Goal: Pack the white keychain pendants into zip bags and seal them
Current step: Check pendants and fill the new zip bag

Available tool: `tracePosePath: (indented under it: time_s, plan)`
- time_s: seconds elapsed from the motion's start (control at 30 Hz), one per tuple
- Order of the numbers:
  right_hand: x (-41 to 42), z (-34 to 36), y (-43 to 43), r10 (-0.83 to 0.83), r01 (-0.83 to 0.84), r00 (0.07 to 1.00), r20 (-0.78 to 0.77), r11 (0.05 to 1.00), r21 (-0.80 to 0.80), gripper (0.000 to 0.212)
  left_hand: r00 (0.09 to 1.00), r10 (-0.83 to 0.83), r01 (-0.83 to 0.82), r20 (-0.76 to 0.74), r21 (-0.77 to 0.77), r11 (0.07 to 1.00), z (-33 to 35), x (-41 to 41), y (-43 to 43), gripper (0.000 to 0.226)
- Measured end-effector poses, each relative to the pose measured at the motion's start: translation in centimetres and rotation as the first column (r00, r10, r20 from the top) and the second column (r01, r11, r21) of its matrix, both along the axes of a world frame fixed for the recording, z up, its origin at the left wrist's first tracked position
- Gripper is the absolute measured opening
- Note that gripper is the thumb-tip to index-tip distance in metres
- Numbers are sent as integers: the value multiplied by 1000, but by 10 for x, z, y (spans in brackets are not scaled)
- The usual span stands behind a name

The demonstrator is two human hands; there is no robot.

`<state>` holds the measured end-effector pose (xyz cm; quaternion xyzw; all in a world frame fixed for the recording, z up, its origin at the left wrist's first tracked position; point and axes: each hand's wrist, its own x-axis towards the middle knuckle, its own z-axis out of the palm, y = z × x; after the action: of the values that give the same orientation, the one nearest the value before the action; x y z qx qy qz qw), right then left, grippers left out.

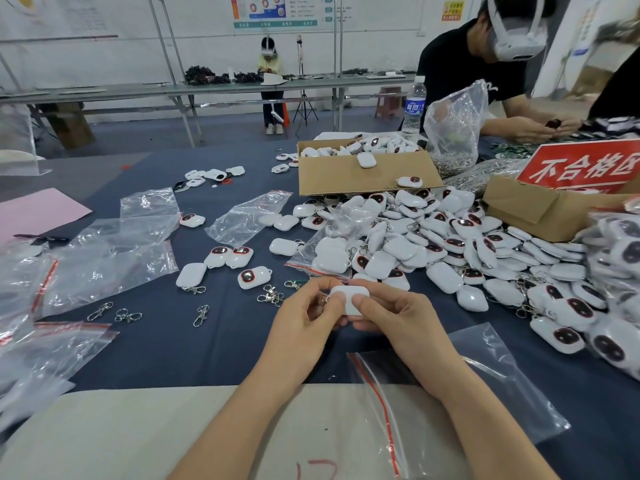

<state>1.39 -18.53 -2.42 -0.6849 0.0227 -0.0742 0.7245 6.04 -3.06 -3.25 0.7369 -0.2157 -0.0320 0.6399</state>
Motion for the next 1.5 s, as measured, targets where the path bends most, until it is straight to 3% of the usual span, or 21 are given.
tracePosePath:
  time_s: [0.27,0.6,0.83,1.13,1.5]
  plan:
    - [0,0,1,-29,33,999,-39,994,103,26,999,12,-18,42,155,988,-2,-7,-5,14]
    - [-2,5,3,25,-24,1000,-8,995,97,18,1000,3,-6,30,108,994,1,-10,-5,17]
    - [-1,1,1,25,-23,999,-26,996,87,26,998,0,-4,55,78,997,4,-7,-3,18]
    - [-1,1,0,-21,23,998,-52,999,25,23,998,49,-51,48,54,997,4,-7,-2,38]
    - [-1,3,3,-18,20,1000,-26,995,94,20,999,36,-40,37,109,993,4,-9,-5,17]
